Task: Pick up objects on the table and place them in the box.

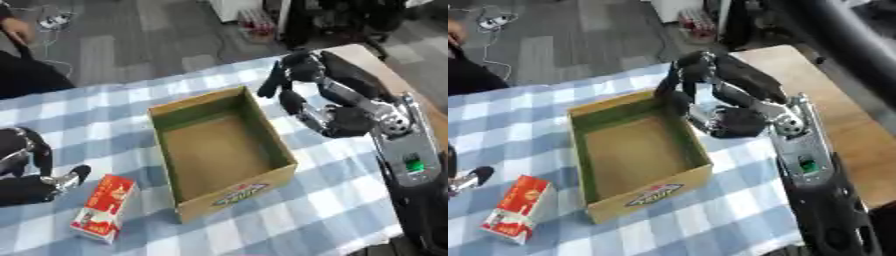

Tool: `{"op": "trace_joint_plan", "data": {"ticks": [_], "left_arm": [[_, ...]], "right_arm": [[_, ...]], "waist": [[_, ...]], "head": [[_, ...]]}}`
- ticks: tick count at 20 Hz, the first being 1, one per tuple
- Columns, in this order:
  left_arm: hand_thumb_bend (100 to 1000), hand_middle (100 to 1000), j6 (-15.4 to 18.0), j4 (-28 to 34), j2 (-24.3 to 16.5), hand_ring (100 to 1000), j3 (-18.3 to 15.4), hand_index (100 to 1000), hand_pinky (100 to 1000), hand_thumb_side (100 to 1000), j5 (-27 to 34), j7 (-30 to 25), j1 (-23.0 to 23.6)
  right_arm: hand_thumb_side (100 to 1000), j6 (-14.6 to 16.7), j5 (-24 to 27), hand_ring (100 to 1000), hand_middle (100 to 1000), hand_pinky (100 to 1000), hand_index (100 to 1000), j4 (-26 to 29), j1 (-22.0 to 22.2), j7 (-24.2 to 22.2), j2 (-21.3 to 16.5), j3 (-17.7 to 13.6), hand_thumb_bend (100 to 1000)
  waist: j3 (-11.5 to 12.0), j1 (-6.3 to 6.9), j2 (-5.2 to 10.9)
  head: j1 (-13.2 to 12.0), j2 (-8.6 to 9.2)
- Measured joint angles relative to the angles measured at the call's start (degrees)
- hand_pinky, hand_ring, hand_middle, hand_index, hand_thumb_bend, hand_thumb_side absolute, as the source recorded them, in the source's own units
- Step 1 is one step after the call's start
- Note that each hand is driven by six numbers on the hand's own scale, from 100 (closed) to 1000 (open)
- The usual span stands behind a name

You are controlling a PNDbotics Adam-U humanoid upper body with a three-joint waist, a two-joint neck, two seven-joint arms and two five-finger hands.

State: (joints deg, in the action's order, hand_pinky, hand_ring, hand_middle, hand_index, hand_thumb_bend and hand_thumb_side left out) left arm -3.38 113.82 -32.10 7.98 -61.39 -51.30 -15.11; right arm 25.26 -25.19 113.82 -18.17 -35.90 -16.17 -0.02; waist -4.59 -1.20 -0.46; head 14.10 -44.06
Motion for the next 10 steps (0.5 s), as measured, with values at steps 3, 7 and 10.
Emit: {"op": "trace_joint_plan", "data": {"ticks": [3, 7, 10], "left_arm": [[296, 590, 0.4, 0.0, 0.6, 525, 0.9, 581, 190, 1000, -0.6, -0.4, 0.6], [309, 630, 0.5, 0.0, 1.5, 540, 2.3, 625, 217, 1000, -1.5, -0.6, 1.5], [315, 673, 0.8, 0.0, 1.5, 545, 3.4, 704, 227, 1000, -2.0, -0.6, 2.1]], "right_arm": [[1000, 0.0, 0.0, 374, 536, 415, 712, 0.0, 0.0, 0.0, 0.0, 0.0, 100], [1000, 0.0, 0.0, 375, 536, 415, 711, 0.0, -0.2, 0.0, 0.0, 0.0, 100], [1000, 0.1, 0.1, 375, 536, 415, 710, 0.0, -0.5, -0.2, 0.0, 0.1, 100]], "waist": [[-0.1, 0.06, 0.01], [-0.3, 0.30, 0.02], [-0.4, 0.37, 0.04]], "head": [[0.0, -0.05], [0.0, -0.06], [0.0, -0.06]]}}
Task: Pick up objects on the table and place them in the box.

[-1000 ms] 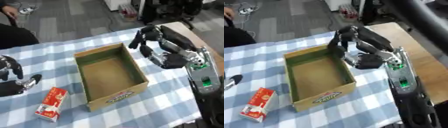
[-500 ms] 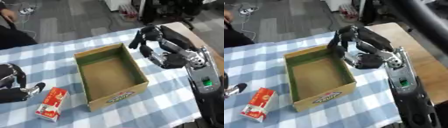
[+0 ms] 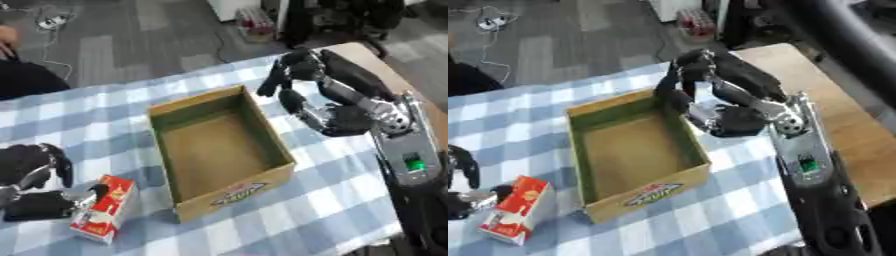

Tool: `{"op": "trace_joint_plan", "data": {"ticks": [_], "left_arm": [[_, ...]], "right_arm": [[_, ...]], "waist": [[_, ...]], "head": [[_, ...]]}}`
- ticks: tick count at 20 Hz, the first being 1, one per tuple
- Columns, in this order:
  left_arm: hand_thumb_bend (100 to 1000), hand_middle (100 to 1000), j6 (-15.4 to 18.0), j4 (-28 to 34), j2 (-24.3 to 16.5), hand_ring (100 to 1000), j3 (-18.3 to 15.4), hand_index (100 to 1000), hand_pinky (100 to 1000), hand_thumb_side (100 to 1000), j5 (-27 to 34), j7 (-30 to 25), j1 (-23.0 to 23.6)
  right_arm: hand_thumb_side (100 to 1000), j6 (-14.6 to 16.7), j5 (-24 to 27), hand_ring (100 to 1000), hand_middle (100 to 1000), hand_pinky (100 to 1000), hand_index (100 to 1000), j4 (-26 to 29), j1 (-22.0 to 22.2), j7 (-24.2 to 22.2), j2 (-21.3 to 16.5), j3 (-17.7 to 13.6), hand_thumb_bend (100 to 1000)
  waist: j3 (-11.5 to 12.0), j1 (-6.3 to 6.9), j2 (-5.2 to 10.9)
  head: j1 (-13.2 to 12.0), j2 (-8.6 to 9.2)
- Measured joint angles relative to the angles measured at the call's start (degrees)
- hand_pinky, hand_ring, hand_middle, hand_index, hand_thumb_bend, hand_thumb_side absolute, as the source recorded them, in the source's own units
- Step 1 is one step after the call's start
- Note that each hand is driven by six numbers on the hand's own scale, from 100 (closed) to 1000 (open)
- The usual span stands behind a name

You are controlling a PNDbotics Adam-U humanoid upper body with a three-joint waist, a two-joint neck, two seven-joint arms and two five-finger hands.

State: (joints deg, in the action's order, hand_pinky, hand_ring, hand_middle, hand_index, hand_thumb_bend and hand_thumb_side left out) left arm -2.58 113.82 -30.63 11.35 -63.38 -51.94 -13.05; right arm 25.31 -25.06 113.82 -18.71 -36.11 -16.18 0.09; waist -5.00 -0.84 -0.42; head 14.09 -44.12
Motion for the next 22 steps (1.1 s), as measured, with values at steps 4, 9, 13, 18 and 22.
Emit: {"op": "trace_joint_plan", "data": {"ticks": [4, 9, 13, 18, 22], "left_arm": [[348, 645, 0.1, -0.2, 0.0, 505, 1.0, 730, 189, 1000, -0.1, 0.0, 0.1], [399, 608, 0.1, -1.9, 0.1, 483, 1.8, 713, 166, 1000, -0.1, 0.0, 0.0], [410, 593, 0.1, -2.9, 0.5, 472, 2.1, 703, 150, 1000, -0.1, 0.0, 0.0], [432, 579, 0.1, -3.2, 0.5, 454, 2.1, 692, 124, 1000, 0.4, -0.1, -0.2], [409, 572, 0.0, -3.6, 0.5, 449, 2.4, 682, 117, 1000, 0.7, 0.0, -0.6]], "right_arm": [[1000, -0.1, 0.1, 376, 536, 415, 710, 0.0, 0.0, -0.3, 0.0, 0.1, 100], [1000, 0.0, 0.3, 375, 536, 415, 710, 0.0, -0.2, -0.4, 0.0, 0.2, 100], [1000, 0.1, 0.4, 376, 536, 415, 710, 0.0, -0.3, -0.5, 0.0, 0.2, 100], [1000, 0.0, 0.4, 375, 536, 415, 711, 0.0, -0.3, -0.6, 0.0, 0.2, 100], [1000, 0.0, 0.4, 375, 535, 414, 710, 0.0, -0.3, -0.6, 0.0, 0.2, 100]], "waist": [[0.0, 0.09, 0.05], [-0.2, 0.14, 0.13], [-0.1, 0.14, 0.13], [-0.1, 0.14, 0.13], [0.0, 0.14, 0.13]], "head": [[0.0, 0.00], [0.0, 0.00], [0.0, 0.00], [0.0, 0.00], [0.0, 0.00]]}}
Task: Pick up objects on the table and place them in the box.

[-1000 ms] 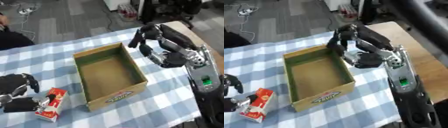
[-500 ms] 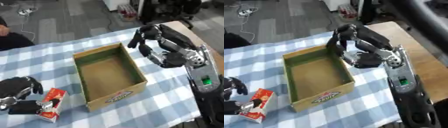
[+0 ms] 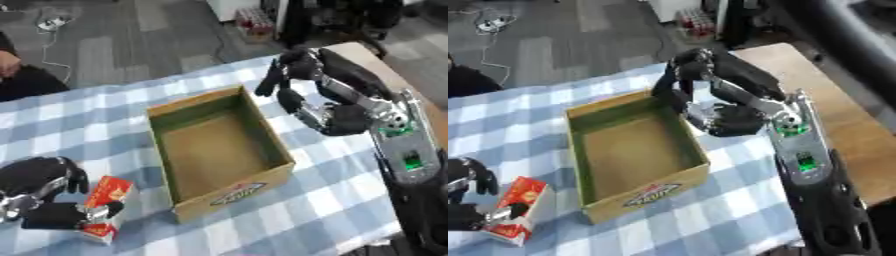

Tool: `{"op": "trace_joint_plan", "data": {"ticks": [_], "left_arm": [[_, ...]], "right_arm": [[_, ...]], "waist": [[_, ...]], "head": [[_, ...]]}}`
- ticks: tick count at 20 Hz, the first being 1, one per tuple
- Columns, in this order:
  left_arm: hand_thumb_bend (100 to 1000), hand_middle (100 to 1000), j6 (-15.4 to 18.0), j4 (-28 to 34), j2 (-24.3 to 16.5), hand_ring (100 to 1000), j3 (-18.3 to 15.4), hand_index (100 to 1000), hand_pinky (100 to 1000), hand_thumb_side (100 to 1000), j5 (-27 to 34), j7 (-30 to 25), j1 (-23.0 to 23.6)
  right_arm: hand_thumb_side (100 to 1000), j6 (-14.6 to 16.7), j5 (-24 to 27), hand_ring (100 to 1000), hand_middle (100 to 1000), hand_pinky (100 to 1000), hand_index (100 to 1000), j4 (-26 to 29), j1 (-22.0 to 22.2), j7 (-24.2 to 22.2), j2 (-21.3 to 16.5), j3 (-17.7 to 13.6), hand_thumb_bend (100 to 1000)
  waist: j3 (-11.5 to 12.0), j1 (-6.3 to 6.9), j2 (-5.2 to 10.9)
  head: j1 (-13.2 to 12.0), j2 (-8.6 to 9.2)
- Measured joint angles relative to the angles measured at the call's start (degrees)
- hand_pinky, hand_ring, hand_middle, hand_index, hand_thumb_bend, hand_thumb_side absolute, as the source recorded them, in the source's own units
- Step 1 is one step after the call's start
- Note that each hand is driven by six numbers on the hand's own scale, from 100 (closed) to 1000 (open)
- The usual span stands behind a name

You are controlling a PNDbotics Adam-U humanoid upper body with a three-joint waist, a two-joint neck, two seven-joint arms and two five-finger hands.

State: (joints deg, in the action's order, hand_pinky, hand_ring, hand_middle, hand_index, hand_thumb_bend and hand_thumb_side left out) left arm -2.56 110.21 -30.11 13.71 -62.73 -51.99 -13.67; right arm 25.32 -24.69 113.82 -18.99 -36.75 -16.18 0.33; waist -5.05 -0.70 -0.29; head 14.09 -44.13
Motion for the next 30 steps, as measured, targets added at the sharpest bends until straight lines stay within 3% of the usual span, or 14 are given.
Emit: {"op": "trace_joint_plan", "data": {"ticks": [10, 11, 12, 13, 26, 30], "left_arm": [[387, 549, -0.2, -1.8, 0.0, 432, 1.3, 665, 103, 1000, 0.8, -0.1, -1.0], [350, 548, -0.2, -2.0, 0.0, 425, 1.5, 665, 100, 1000, 0.8, -0.1, -1.0], [380, 548, -0.2, -2.2, 0.0, 429, 1.6, 665, 100, 1000, 0.8, -0.1, -1.1], [335, 547, -0.2, -2.4, 0.0, 424, 1.8, 664, 100, 1000, 0.8, -0.1, -1.3], [335, 536, 0.2, -3.8, -0.2, 428, 3.1, 680, 111, 1000, 0.0, -0.1, -1.7], [397, 546, 0.6, -4.0, -1.9, 441, 3.6, 692, 138, 1000, -0.6, 0.0, -1.7]], "right_arm": [[1000, 0.0, 0.0, 375, 535, 414, 709, 0.0, -0.1, 0.0, 0.0, 0.0, 100], [1000, 0.0, 0.0, 375, 535, 414, 709, 0.0, -0.2, 0.0, 0.0, 0.0, 100], [1000, 0.0, 0.0, 375, 535, 414, 709, 0.0, -0.2, 0.0, 0.0, 0.0, 100], [1000, 0.0, 0.0, 375, 535, 414, 709, 0.0, -0.2, 0.0, 0.0, 0.0, 100], [1000, 0.0, 0.1, 375, 535, 414, 709, 0.0, -0.2, -0.1, 0.0, 0.0, 100], [1000, -0.1, 0.1, 375, 535, 414, 710, 0.0, -0.2, -0.1, 0.0, 0.0, 100]], "waist": [[-0.2, 0.00, 0.00], [-0.2, 0.00, 0.00], [-0.2, 0.00, 0.00], [-0.2, 0.01, 0.00], [-0.4, 0.04, 0.01], [-0.4, 0.21, 0.10]], "head": [[0.0, 0.00], [0.0, 0.00], [0.0, 0.00], [0.0, 0.00], [0.0, 0.00], [0.0, 0.00]]}}
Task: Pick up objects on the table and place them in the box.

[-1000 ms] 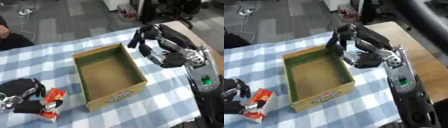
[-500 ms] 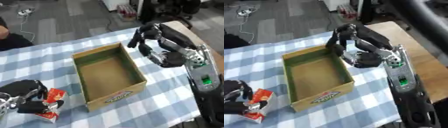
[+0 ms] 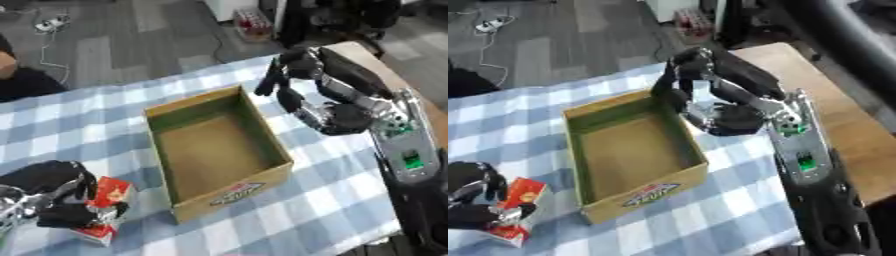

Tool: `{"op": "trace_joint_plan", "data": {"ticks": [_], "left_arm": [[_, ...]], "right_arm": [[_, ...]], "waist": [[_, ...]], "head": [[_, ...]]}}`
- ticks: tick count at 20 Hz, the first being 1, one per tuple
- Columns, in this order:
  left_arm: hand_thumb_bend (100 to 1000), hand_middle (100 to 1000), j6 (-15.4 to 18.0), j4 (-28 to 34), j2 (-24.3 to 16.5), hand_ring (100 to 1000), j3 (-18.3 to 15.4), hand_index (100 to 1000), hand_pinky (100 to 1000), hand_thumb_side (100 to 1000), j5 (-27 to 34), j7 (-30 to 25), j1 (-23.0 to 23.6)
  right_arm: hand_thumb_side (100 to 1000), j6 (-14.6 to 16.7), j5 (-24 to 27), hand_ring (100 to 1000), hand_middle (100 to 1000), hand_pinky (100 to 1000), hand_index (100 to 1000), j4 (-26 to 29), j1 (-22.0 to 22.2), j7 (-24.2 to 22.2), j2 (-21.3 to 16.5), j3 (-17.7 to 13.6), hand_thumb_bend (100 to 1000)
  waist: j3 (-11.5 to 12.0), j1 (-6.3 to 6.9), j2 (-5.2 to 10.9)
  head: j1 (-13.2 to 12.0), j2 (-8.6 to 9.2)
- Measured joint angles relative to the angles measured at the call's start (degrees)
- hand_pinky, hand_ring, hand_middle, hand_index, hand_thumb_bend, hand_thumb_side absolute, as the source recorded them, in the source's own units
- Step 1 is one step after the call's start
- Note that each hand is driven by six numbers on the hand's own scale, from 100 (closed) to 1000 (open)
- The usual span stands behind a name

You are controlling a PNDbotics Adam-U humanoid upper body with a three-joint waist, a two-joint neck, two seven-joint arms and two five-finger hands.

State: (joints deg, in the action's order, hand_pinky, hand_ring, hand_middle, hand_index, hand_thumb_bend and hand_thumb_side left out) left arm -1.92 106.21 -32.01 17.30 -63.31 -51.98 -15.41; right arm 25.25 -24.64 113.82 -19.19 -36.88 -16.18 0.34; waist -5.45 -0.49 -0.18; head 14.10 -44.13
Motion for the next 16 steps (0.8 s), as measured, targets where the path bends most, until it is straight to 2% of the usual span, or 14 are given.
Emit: {"op": "trace_joint_plan", "data": {"ticks": [3, 6, 9, 10, 16], "left_arm": [[441, 553, 0.9, -1.2, -0.7, 447, 0.7, 700, 148, 1000, -0.8, 0.0, 0.0], [409, 550, 1.6, -2.6, -0.7, 447, 1.0, 698, 151, 1000, -1.7, 0.0, 0.0], [408, 538, 1.9, -3.1, -0.9, 438, 1.1, 691, 141, 1000, -2.2, 0.0, -0.2], [433, 540, 2.0, -3.3, -1.0, 438, 1.1, 692, 141, 1000, -2.2, 0.0, -0.2], [413, 539, 2.1, -4.1, -1.2, 439, 1.5, 685, 147, 1000, -2.8, 0.0, -0.6]], "right_arm": [[1000, 0.0, 0.0, 375, 535, 414, 710, 0.0, 0.0, 0.0, 0.0, 0.0, 100], [1000, 0.0, 0.0, 375, 535, 414, 709, 0.0, 0.0, 0.0, 0.0, 0.0, 100], [1000, 0.0, 0.0, 375, 535, 414, 709, 0.0, 0.0, 0.0, 0.0, 0.0, 100], [1000, 0.0, 0.0, 375, 535, 414, 709, 0.0, 0.0, 0.0, 0.0, 0.0, 100], [1000, 0.0, 0.0, 375, 535, 414, 710, 0.0, 0.0, -0.1, 0.0, 0.1, 100]], "waist": [[0.0, 0.01, 0.10], [0.0, 0.01, 0.10], [0.0, 0.01, 0.10], [0.0, 0.01, 0.10], [0.0, 0.01, 0.13]], "head": [[0.0, 0.00], [0.0, 0.00], [0.0, -0.01], [0.0, -0.01], [-0.1, -0.01]]}}
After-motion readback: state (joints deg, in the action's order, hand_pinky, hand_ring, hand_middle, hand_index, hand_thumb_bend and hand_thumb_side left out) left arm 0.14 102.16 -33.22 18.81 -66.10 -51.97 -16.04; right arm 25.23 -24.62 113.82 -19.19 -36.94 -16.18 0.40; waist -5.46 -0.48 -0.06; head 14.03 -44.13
